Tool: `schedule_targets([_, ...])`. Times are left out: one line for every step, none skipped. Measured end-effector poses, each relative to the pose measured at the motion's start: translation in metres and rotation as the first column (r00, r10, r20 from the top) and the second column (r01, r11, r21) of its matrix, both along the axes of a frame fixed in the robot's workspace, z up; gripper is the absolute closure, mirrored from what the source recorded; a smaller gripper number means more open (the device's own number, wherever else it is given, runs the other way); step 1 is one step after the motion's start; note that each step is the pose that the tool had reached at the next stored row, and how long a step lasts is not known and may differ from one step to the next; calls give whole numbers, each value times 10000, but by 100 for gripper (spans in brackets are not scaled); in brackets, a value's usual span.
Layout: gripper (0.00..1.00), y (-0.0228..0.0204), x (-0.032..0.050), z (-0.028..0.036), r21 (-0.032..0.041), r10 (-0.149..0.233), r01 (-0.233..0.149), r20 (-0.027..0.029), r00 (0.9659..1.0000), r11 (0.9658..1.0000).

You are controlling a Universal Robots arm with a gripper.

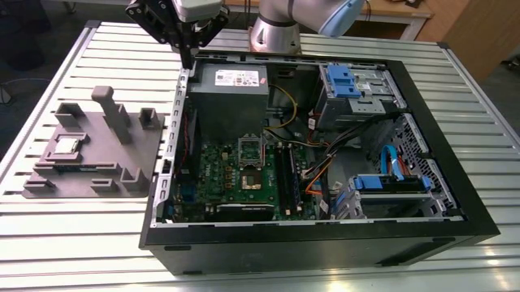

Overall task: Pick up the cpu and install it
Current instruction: 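Reach for the cpu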

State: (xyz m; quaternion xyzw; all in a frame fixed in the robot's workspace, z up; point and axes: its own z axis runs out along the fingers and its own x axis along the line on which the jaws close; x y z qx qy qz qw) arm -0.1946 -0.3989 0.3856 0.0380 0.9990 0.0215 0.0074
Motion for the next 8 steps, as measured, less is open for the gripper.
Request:
schedule_targets([90, 0, -5, -1, 0, 0, 0, -1, 10000, 10000])
schedule_targets([90, 0, -10, -2, 0, 1, -1, -2, 10000, 10000])
schedule_targets([90, 0, -16, -3, 0, 1, -1, -3, 10000, 10000])
schedule_targets([90, 0, -21, -3, 0, 0, 0, -5, 10000, 10000])
schedule_targets([90, 0, -27, -4, 0, 0, 0, -6, 10000, 10000])
schedule_targets([90, 0, -33, -5, 0, 0, 0, -8, 10000, 10000])
schedule_targets([90, 0, -38, -5, 0, 0, 0, -9, 10000, 10000])
schedule_targets([90, 0, -43, -6, 0, 1, -1, -10, 10000, 10000])
